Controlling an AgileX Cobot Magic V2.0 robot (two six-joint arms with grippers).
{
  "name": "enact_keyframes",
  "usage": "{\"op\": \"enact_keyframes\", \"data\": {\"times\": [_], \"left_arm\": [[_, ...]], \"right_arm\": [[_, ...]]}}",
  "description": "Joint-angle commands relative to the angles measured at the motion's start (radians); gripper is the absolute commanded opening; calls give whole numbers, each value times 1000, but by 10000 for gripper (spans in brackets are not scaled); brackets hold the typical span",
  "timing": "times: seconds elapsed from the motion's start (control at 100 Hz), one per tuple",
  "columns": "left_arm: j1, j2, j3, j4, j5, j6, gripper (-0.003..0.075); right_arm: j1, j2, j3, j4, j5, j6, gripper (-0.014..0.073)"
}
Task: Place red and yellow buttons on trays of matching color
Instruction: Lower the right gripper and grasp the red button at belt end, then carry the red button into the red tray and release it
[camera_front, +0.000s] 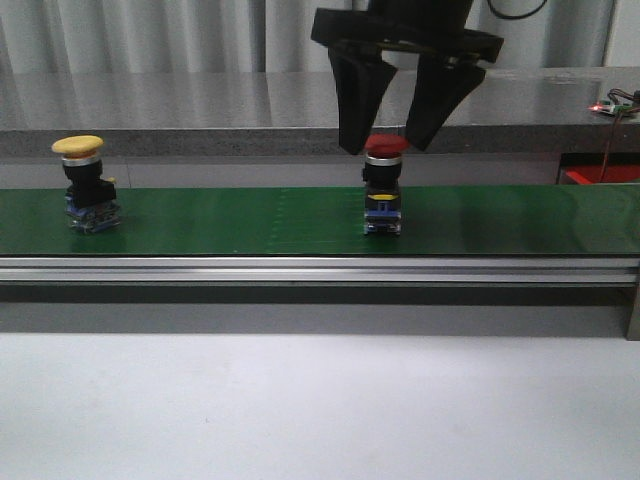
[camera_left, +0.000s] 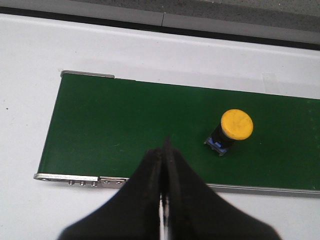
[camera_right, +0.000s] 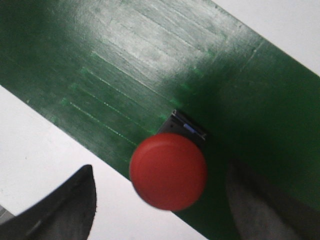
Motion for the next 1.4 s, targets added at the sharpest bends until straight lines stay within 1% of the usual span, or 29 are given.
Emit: {"op": "enact_keyframes", "data": {"times": [0.0,0.09,0.2,0.26,0.31,0.42,0.52,0.71,0.9,0.99,1.14,1.39], "left_arm": [[-4,-19,-27,-27,-59,3,-19],[-4,-19,-27,-27,-59,3,-20],[-4,-19,-27,-27,-59,3,-19],[-4,-19,-27,-27,-59,3,-19],[-4,-19,-27,-27,-59,3,-19],[-4,-19,-27,-27,-59,3,-20],[-4,-19,-27,-27,-59,3,-19],[-4,-19,-27,-27,-79,3,-20],[-4,-19,-27,-27,-79,3,-20],[-4,-19,-27,-27,-83,3,-20],[-4,-19,-27,-27,-83,3,-19],[-4,-19,-27,-27,-87,3,-20]], "right_arm": [[1,-36,-33,3,-26,-15,519],[-1,-26,-33,-19,-20,-15,438],[-3,-24,-33,-49,-2,-14,271],[-5,-26,-36,-68,0,-8,214],[-11,-26,-44,-77,12,-6,191],[-43,-32,-83,-97,59,-6,189],[-111,-54,-115,-106,104,-6,189],[-327,-113,-120,-105,115,5,189],[-535,-120,-120,-105,125,5,189],[-630,-120,-120,-99,116,5,189],[-755,-119,-120,-91,79,5,189],[-911,-110,-120,-93,29,-35,189]]}}
